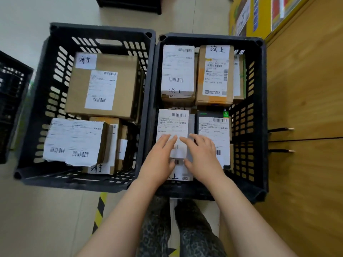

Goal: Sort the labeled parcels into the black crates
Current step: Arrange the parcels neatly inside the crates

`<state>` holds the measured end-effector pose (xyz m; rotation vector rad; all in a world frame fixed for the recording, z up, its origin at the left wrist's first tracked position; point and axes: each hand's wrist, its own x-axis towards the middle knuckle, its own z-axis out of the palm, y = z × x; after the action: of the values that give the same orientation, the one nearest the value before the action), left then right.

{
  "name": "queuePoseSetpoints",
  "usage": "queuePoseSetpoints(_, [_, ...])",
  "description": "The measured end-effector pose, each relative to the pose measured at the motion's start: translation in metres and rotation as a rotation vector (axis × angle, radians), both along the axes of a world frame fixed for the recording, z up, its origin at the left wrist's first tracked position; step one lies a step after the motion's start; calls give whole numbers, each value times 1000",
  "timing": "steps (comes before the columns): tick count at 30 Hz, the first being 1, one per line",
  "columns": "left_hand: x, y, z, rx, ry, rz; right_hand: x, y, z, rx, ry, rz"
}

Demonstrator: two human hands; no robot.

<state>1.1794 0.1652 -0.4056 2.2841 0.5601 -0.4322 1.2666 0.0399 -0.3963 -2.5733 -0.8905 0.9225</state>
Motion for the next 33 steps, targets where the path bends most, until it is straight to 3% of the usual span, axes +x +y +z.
queuePoseSetpoints(9, [-20,12,121,180,-189,179,14,10,119,169,-51,121])
queuePoseSetpoints(18, [-111,0,281,413,-398,458,-33,23,275,462,-119,328])
queuePoseSetpoints(25, [-218,-30,361,571,-473,682,-127,45,362,622,-147,589])
queuePoseSetpoints(33, [-393,-62,412,727,-457,988,-301,70,413,735,-84,904])
